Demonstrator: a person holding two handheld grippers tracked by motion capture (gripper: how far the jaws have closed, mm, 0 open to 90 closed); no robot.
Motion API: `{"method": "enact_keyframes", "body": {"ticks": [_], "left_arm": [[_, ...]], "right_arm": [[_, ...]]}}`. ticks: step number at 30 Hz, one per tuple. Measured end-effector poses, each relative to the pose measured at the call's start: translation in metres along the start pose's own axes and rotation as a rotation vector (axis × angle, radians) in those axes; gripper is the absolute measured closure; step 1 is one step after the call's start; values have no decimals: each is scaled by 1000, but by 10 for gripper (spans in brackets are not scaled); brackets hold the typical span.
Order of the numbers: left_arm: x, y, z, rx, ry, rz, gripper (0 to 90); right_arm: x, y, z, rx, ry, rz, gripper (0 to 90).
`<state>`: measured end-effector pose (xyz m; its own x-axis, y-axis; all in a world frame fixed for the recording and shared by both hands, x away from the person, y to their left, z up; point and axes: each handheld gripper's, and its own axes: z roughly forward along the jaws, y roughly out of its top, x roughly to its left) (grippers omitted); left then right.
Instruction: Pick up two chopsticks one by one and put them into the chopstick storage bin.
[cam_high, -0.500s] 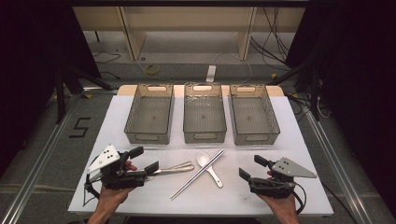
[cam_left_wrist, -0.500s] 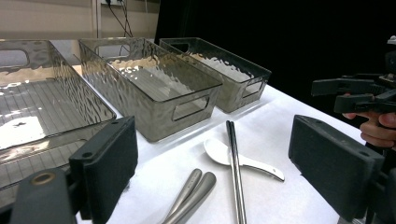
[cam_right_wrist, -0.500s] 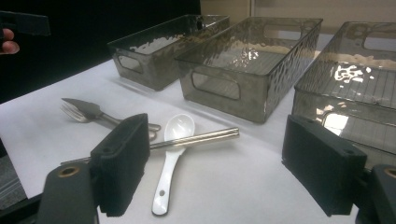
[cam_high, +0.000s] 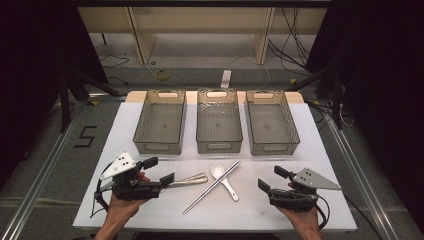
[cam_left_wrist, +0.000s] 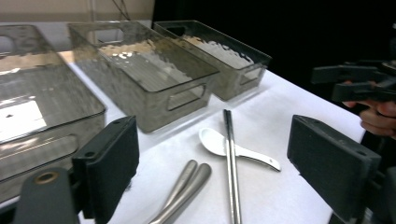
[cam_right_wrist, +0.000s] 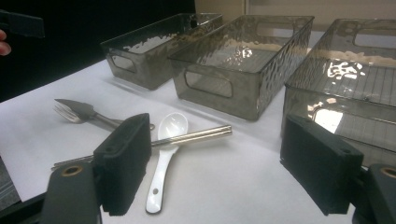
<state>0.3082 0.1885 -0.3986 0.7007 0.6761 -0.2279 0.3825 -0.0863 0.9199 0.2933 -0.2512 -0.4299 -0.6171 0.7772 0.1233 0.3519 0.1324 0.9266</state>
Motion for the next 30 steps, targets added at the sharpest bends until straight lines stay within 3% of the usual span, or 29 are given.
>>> {"method": "enact_keyframes", "body": {"ticks": [4,7,9,11,12,13,14,15,17,19,20,22,26,30], "left_arm": [[-1,5,10,71,-14,17,171],[-1,10,17,104,19,9,191],[0,15,21,130,-3,3,203],[-1,21,30,197,-21,-4,195],[0,25,40,255,-39,7,194],[0,25,40,255,-39,7,200],[-1,26,46,273,-38,13,200],[-3,27,56,326,-43,38,214],[-5,27,59,348,-46,52,226],[-13,23,70,434,-53,112,259],[-13,23,70,434,-53,112,273],[-17,19,79,495,-68,104,298],[-20,11,98,571,-61,107,370],[-18,5,118,616,-91,40,434]], "right_arm": [[0,0,0,1,-6,-1,257],[1,0,-1,-2,-3,-2,261],[1,1,-1,-1,1,-1,262],[2,0,0,7,7,-2,260],[2,1,1,9,9,-1,261],[2,1,1,6,11,-5,261],[2,1,1,6,11,-5,261],[3,1,0,5,13,-7,262],[3,1,1,11,20,-12,265],[3,1,2,21,23,-12,265],[3,1,2,24,24,-13,265],[4,0,3,32,29,-14,266],[6,0,3,41,33,-21,286],[6,0,5,51,40,-23,287]]}}
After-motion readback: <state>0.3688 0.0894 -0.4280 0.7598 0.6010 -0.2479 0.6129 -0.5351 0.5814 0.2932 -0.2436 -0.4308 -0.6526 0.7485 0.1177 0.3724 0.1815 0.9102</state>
